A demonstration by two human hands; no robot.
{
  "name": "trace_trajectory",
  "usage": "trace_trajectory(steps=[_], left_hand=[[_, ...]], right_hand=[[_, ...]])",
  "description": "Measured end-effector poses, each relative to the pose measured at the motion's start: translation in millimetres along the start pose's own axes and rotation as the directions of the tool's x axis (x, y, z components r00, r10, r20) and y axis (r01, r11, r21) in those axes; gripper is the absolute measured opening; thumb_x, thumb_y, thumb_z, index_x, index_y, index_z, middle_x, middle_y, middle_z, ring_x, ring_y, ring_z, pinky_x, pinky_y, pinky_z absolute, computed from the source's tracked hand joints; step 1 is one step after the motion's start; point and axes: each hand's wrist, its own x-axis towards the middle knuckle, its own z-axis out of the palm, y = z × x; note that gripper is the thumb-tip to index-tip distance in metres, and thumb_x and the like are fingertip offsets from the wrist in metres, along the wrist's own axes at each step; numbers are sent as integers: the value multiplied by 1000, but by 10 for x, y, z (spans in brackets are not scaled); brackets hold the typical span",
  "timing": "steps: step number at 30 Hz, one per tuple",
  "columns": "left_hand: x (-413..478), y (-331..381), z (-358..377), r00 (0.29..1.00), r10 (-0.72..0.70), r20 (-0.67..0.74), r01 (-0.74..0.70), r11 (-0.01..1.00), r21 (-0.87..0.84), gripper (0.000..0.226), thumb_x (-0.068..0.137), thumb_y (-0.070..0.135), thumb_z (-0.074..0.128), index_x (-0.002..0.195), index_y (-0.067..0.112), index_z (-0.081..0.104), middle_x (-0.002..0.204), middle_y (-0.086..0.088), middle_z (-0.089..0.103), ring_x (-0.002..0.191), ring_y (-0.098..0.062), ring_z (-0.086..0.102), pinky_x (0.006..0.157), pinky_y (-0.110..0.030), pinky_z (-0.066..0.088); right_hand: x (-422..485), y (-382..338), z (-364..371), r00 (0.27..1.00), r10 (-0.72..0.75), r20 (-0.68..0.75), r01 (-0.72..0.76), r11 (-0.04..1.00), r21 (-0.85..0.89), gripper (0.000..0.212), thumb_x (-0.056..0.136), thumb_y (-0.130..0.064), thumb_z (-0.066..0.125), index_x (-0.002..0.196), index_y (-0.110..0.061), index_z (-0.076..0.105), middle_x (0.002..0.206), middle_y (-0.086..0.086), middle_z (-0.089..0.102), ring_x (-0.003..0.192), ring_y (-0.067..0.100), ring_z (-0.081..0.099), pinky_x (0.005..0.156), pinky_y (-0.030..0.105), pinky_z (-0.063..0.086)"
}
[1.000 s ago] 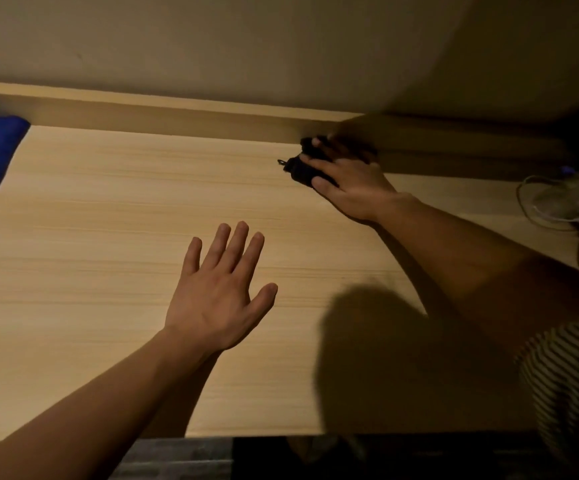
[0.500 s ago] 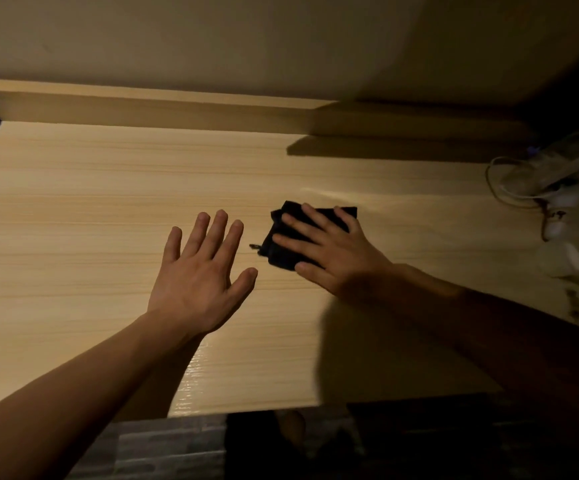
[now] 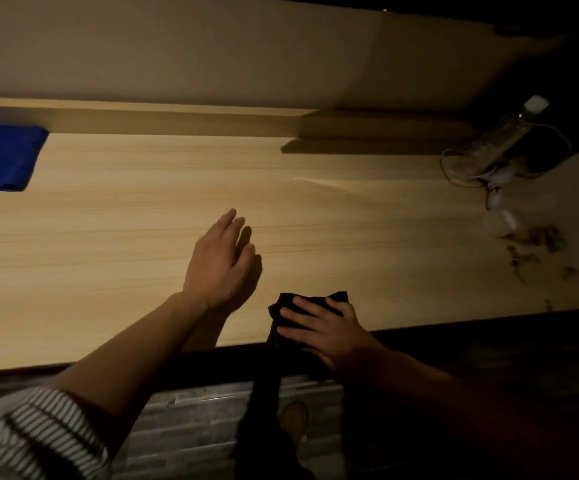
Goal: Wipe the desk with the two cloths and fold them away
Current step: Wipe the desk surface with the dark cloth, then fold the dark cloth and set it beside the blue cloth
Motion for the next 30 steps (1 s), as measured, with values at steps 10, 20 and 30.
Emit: trace_trajectory(steps=[10, 20, 30], left_hand=[[-1260, 517, -890, 668, -222, 710, 689, -174, -703, 64, 96, 66, 60, 117, 9, 82, 118, -19, 77, 103, -31, 77, 90, -41, 56], [-1021, 430, -1714, 817, -272, 508, 345, -475, -810, 57, 60, 2, 98, 114, -3, 80, 119, -29, 73, 100, -42, 76, 84, -48, 65], [-499, 213, -2300, 824, -362, 435, 243, -468, -850, 37, 90, 6, 65, 123, -6, 73, 126, -30, 71, 103, -42, 76, 82, -45, 66]], right_hand=[[452, -1063, -1001, 944, -231, -237, 246, 968, 39, 54, 99, -10, 63, 151, -21, 51, 164, 4, 41, 150, 33, 39, 98, 49, 38], [1024, -1138, -1871, 894, -294, -337, 363, 918, 162, 61, 105, -60, 39, 160, -39, 24, 173, -10, 15, 159, 15, 8, 123, 42, 5], [1904, -1268, -2128, 937, 333, 110, -115, -4, 993, 33, 102, -34, 60, 112, -6, 74, 109, 12, 79, 108, 30, 73, 96, 46, 58]])
